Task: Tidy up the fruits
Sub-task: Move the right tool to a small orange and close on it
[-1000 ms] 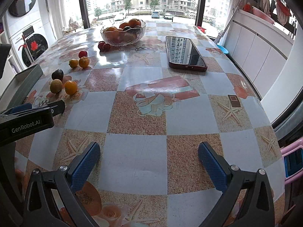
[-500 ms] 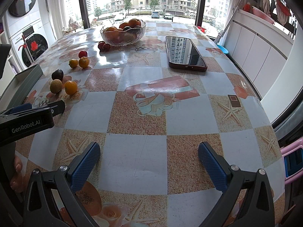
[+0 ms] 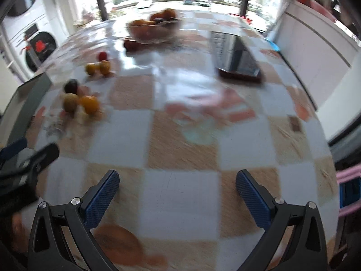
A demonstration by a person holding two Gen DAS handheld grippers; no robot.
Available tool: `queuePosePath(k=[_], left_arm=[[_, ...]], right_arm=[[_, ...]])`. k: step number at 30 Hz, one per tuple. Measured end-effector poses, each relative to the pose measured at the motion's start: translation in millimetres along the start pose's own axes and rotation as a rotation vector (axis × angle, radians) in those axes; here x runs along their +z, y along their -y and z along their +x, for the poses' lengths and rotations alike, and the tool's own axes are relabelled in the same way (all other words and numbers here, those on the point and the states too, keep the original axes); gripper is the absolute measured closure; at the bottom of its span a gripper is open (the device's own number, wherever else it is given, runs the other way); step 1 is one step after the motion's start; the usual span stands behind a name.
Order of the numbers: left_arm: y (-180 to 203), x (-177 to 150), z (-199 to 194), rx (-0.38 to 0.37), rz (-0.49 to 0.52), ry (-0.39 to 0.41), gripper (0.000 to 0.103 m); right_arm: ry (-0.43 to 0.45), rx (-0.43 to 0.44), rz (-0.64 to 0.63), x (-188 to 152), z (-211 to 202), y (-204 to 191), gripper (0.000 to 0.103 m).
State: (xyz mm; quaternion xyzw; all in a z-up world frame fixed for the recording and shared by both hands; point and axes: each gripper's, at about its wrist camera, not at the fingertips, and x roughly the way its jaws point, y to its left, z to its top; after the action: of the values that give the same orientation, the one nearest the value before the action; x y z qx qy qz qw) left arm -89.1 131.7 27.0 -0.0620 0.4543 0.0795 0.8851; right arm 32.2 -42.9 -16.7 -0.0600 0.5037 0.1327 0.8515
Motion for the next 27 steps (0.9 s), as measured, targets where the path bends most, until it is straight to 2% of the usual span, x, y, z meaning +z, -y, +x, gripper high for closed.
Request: queuePosePath(k=[4,8,11,13,14,15,16,19,23,27], left_arm=[[-24.5,7.6,-25.7,-0.027,-0.047,0.044,0.0],[-35.7,16.8,-33.0,-0.007,-0.04,0.054,0.0],[-35.4,19.7,-27.3,0.046,-0.012,0.038,0.0],[-34.8,20.0,-23.8,0.047,-0.008,0.029,0.0],[-34.0,20.5,-22.0,0.035,-0.012,0.023,0.0],[-32.7,21.3,-19.9,0.024,-0.02,0.016,0.0],[-31.4,21.7,-19.2,0.018,-0.027,0.009,0.0],[-21.3,26.0,-15.4,0.008,-0.035,0.001,0.0],[-3.4,36.7,4.5,0.009,-0.034,-0.035,0.0],[14.7,46.6,30.6,0.044,-0.028,-0.06,0.0]], right_arm=[[-0.001,0.073,-0.038,21.0,8.7,-33.6,0.0],[0.017,0.118,-0.084,42.4,18.3,-63.6,0.003],[0.035,0.096,-0.117,49.8,22.1,-78.3,0.021],[0.054,0.07,-0.132,52.1,22.5,-80.5,0.048],[0.06,0.078,-0.135,52.5,21.3,-78.9,0.057],[0.06,0.103,-0.131,54.8,20.5,-75.5,0.074],[0.058,0.145,-0.117,54.2,17.1,-70.5,0.077],[0.09,0.14,-0.079,47.9,1.2,-51.7,0.077],[0.077,0.151,-0.022,35.0,-5.9,-22.9,0.077],[0.067,0.163,0.04,13.5,-10.7,1.2,0.077]])
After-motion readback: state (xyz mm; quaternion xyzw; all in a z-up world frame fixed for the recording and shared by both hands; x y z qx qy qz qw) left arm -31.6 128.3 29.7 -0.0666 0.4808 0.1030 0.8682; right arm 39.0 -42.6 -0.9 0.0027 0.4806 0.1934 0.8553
